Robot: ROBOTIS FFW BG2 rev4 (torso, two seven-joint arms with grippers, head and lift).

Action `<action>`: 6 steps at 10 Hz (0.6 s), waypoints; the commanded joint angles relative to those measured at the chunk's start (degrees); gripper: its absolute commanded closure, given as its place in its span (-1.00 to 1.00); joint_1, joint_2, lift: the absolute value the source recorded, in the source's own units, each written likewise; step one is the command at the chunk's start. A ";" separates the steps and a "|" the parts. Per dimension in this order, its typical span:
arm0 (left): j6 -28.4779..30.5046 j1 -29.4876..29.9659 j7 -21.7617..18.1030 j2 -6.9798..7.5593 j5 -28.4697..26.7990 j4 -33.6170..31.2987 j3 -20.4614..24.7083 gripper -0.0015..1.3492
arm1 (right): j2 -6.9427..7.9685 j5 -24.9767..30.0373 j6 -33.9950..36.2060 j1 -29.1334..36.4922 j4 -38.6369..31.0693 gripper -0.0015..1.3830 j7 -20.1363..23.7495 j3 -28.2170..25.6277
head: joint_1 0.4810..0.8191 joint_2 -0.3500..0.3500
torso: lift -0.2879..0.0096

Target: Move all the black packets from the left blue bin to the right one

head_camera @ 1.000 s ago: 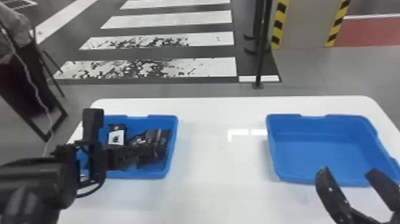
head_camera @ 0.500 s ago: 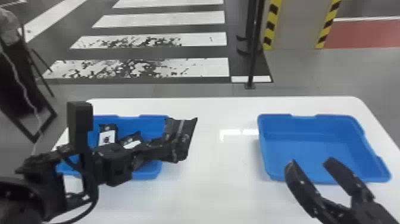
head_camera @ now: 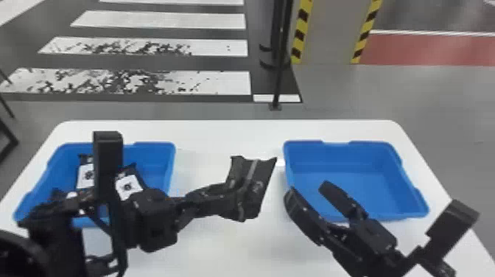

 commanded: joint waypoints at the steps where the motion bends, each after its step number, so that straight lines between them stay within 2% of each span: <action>1: 0.46 -0.22 0.13 0.35 1.09 0.33 -3.08 0.79 | -0.26 -0.65 1.41 -2.13 1.97 -0.87 0.53 0.00 | 0.27 -0.14 | -0.01; 3: 0.74 -0.50 0.22 0.53 2.12 1.17 -5.94 0.79 | -0.70 -1.45 1.55 -4.38 2.54 -0.83 1.32 0.11 | 0.27 -0.27 | -0.01; 4: 0.74 -0.64 0.31 0.53 2.35 1.59 -6.40 0.79 | -0.79 -2.02 1.55 -4.66 2.40 -0.73 1.58 0.34 | 0.27 -0.32 | -0.01; 5: 0.60 -0.78 0.31 0.53 2.46 1.73 -6.40 0.79 | -0.88 -2.82 3.52 -4.80 2.68 -0.27 1.94 0.46 | 0.27 -0.34 | -0.01; 6: 0.18 -0.92 0.31 0.53 2.46 1.73 -6.28 0.79 | -0.79 -4.53 4.36 -4.80 3.52 0.29 2.11 0.69 | 0.27 -0.33 | -0.01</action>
